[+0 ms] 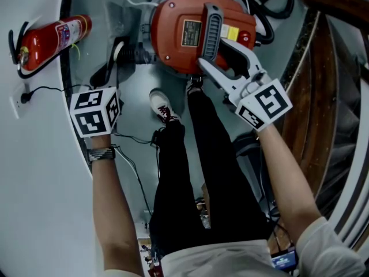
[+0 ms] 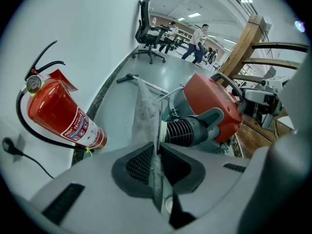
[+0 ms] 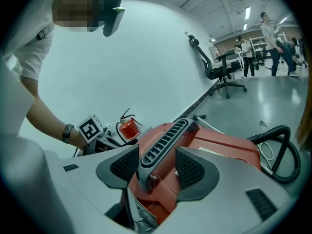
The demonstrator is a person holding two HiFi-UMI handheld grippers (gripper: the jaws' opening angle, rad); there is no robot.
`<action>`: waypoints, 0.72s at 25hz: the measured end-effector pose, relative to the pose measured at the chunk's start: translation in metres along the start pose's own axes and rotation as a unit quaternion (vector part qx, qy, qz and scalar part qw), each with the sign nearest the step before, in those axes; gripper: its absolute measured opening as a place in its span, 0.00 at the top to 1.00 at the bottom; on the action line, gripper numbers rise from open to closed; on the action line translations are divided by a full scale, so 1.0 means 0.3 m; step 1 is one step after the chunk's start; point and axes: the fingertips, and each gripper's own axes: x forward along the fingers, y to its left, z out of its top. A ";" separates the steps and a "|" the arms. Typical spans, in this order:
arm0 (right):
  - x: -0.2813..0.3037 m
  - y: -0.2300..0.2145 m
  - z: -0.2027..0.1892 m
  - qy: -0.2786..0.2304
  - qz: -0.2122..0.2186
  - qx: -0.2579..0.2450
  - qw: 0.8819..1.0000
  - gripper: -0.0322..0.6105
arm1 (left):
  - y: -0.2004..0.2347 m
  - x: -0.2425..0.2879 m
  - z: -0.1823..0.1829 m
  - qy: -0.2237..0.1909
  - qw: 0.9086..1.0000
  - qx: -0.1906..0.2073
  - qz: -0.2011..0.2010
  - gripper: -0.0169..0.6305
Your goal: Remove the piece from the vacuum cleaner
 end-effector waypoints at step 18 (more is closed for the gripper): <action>-0.001 -0.001 -0.001 0.001 0.000 0.000 1.000 0.58 | 0.062 -0.010 -0.005 -0.002 1.000 -0.006 0.023 0.93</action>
